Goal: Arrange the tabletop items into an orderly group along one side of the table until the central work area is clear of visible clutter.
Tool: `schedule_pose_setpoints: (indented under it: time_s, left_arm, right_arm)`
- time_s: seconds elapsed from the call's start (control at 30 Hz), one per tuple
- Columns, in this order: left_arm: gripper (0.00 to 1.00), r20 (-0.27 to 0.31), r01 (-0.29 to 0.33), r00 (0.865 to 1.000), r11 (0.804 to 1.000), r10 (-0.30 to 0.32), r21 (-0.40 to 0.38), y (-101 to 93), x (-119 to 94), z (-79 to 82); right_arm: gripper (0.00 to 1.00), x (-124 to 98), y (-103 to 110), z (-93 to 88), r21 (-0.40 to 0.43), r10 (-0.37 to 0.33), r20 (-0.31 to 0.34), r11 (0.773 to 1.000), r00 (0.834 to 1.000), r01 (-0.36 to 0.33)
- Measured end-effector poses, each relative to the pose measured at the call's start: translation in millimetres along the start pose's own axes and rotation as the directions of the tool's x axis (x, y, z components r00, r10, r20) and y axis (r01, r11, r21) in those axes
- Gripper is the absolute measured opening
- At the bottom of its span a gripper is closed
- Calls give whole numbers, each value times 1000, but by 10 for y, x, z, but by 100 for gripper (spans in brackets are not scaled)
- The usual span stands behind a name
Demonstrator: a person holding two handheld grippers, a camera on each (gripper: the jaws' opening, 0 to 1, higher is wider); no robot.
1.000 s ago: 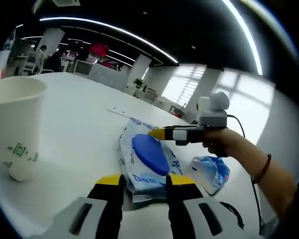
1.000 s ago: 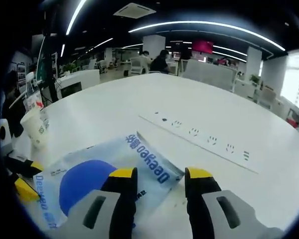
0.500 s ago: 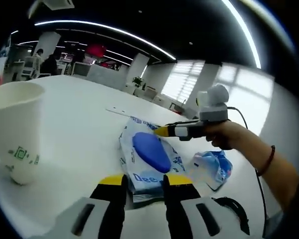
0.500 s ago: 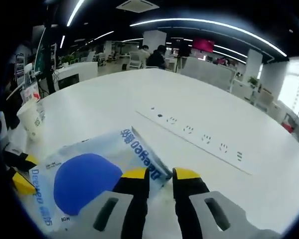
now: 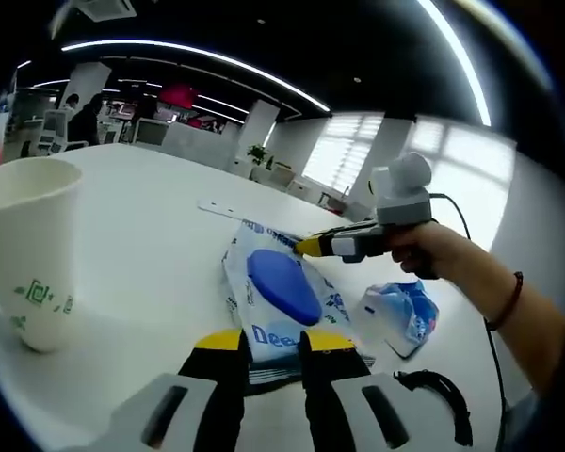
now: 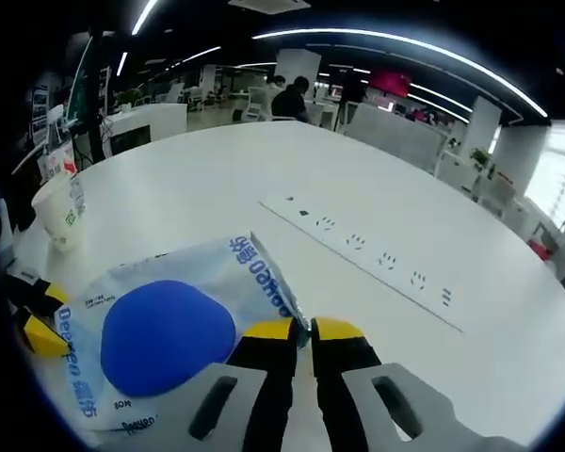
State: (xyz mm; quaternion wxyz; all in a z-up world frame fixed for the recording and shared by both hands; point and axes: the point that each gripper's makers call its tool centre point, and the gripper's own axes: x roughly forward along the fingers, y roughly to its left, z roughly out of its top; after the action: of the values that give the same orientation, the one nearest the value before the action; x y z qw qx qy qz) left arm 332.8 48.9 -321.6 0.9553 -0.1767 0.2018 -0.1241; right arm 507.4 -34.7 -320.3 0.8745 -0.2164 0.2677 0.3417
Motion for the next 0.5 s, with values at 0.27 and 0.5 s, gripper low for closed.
schedule_pose_setpoints:
  time_s: [0.27, 0.5]
  left_arm:
    - [13, 15, 39, 999, 999, -39, 18, -120, -4, 77]
    - [7, 18, 53, 998, 997, -54, 56, -155, -26, 111]
  right_arm:
    - [2, -56, 13, -39, -57, -17, -23, 998, 1000, 16]
    - [2, -94, -43, -32, -50, -17, -18, 999, 1000, 16]
